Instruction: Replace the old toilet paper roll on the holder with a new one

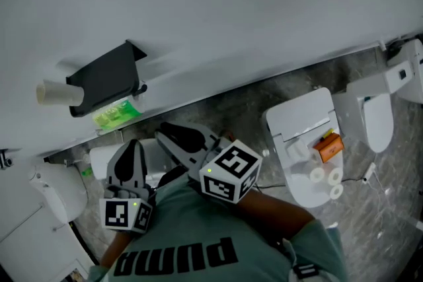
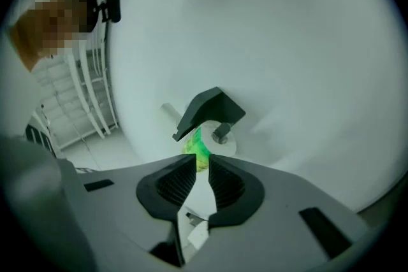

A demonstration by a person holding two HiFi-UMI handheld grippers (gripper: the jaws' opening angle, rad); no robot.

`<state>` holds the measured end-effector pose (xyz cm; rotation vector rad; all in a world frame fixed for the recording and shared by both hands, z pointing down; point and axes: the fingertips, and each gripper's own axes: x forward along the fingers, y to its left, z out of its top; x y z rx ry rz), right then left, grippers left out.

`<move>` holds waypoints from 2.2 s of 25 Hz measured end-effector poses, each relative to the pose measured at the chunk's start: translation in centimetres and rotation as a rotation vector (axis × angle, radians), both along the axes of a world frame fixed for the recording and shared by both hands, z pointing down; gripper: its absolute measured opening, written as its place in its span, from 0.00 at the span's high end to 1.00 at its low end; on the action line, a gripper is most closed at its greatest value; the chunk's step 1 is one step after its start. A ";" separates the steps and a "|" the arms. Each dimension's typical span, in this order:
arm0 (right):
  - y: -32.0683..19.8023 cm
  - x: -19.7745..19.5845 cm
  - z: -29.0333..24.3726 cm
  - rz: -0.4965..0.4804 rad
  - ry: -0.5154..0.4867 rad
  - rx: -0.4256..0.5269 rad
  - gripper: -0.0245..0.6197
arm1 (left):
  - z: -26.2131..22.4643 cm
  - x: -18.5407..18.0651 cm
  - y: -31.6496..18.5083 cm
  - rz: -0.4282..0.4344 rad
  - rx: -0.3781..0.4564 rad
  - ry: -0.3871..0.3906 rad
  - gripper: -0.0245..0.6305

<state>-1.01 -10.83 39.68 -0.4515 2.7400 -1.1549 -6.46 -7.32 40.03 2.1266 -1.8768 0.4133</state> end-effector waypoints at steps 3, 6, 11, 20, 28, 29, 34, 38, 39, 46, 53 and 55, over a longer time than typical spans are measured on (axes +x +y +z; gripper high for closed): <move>0.7 0.9 -0.9 0.067 0.117 0.149 0.92 | -0.6 0.6 0.6 0.046 0.026 -0.002 0.96; 2.0 1.0 -1.7 0.128 0.209 0.251 0.95 | -1.0 0.8 2.1 0.093 0.049 -0.011 0.96; 5.8 0.7 -1.5 0.246 0.286 0.304 0.95 | -1.4 -0.1 6.7 0.119 0.092 0.018 0.96; 16.2 0.3 -0.8 0.338 0.407 0.362 0.95 | 0.3 -2.7 17.1 0.161 0.094 0.081 0.96; 22.3 2.0 -2.2 0.383 0.479 0.399 0.95 | -1.5 0.3 22.4 0.253 0.146 0.158 0.96; 22.8 2.1 -2.2 0.378 0.479 0.407 0.95 | -1.5 0.7 22.9 0.255 0.150 0.161 0.96; 25.2 4.1 -3.1 0.337 0.430 0.381 0.95 | -2.1 2.9 25.1 0.230 0.166 0.144 0.96; 25.6 9.2 -5.1 0.354 0.428 0.455 0.95 | -3.7 7.5 25.4 0.226 0.195 0.149 0.96; 25.7 10.9 -5.5 0.359 0.440 0.470 0.95 | -4.1 9.2 25.5 0.229 0.205 0.150 0.96; 27.8 24.2 -6.1 0.359 0.513 0.561 0.95 | -5.3 23.0 27.0 0.274 0.218 0.133 0.96; 30.8 32.9 -5.3 0.352 0.491 0.535 0.95 | -5.3 31.2 29.7 0.250 0.221 0.085 0.96; 31.6 34.2 -4.9 0.335 0.491 0.496 0.95 | -5.0 32.2 30.5 0.234 0.212 0.074 0.96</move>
